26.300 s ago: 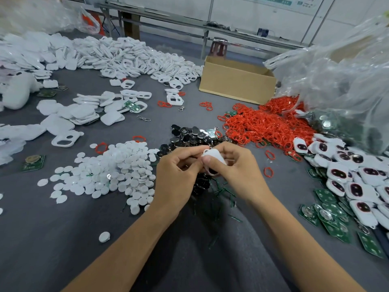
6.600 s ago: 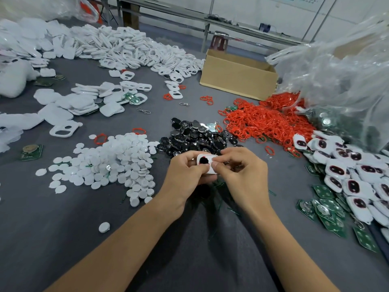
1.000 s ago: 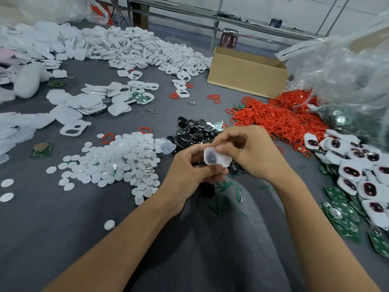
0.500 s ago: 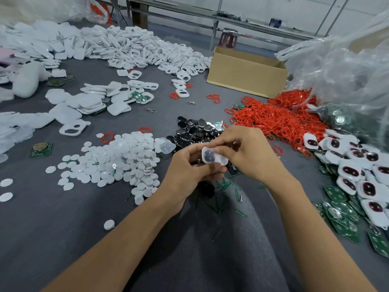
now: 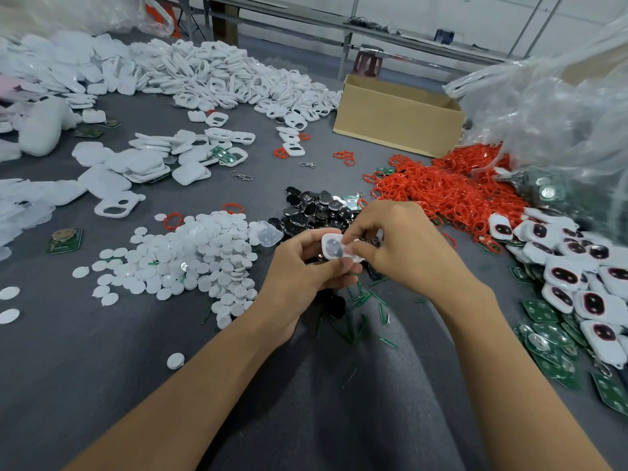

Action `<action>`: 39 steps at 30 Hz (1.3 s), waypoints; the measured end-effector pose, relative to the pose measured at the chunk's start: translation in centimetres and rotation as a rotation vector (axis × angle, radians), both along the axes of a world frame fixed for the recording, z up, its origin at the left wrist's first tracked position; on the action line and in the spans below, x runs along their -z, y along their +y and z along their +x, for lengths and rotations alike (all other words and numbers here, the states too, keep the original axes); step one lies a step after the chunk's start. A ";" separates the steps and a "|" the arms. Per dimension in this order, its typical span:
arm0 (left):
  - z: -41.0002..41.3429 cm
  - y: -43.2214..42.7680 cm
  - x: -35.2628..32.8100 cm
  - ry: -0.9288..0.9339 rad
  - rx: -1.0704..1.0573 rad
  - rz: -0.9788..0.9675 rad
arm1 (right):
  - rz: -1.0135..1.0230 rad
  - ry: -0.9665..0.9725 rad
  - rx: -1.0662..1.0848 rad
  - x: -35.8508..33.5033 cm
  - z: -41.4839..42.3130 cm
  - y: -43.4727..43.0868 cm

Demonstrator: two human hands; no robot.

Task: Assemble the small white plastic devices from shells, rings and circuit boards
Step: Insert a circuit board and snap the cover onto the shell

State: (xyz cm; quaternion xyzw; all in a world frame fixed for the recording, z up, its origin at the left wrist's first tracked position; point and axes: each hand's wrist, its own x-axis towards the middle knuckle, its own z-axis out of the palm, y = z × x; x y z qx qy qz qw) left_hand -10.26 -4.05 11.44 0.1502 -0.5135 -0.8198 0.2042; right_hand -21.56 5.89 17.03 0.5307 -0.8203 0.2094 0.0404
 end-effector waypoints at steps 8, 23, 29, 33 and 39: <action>0.1 0.0 0.0 0.003 0.011 -0.013 | 0.023 0.027 0.006 0.1 0.2 -0.1; 0.2 0.0 0.0 -0.012 0.039 -0.045 | 0.059 -0.012 -0.063 -0.5 0.2 0.1; 0.2 0.0 0.0 -0.014 0.038 -0.045 | 0.061 -0.008 -0.051 -0.3 0.2 0.1; 0.1 0.0 0.0 -0.014 0.034 -0.048 | 0.056 -0.013 -0.049 -0.1 0.1 0.0; 0.1 0.0 0.0 -0.002 0.042 -0.060 | 0.015 -0.017 -0.060 0.1 0.1 -0.1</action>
